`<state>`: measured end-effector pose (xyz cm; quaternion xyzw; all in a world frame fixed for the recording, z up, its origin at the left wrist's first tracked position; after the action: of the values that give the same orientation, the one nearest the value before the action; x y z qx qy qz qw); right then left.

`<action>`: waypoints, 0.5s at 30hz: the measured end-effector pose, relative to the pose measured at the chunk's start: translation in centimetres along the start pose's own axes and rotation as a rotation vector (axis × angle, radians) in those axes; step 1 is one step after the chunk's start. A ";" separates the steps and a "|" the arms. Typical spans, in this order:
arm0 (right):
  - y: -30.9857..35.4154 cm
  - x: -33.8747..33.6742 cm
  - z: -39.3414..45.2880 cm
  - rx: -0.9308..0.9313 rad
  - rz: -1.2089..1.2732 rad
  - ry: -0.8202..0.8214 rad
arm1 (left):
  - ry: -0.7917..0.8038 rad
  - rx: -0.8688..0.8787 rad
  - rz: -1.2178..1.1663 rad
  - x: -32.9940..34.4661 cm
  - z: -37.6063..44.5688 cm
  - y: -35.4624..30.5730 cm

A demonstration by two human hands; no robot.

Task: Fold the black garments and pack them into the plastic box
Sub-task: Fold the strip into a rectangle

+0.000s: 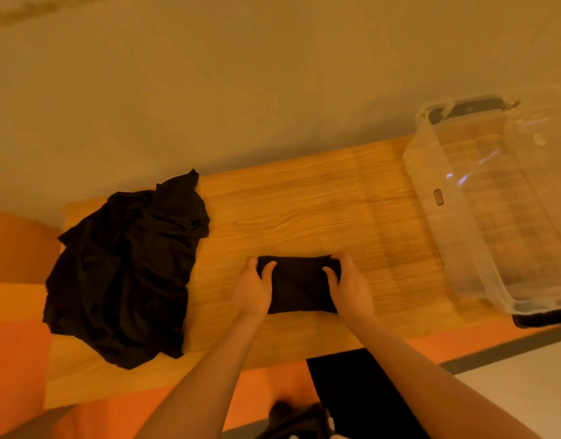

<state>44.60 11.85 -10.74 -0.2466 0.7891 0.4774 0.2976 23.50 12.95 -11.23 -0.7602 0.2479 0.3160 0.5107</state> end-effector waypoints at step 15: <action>2.1 -0.8 1.3 -0.103 -0.090 -0.053 | 0.009 0.033 0.006 -0.3 -0.5 0.6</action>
<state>44.08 13.94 -9.37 -0.2843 0.7434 0.5099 0.3263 22.94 12.32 -11.23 -0.7524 0.2577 0.3098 0.5210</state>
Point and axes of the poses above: each hand's wrist, its own z-axis towards the middle knuckle, its own x-axis out of the palm, y = z × x, the point moved 8 cm from there along z, towards the middle knuckle, and after that the axes turned 5 degrees about x, right-handed, at the moved point
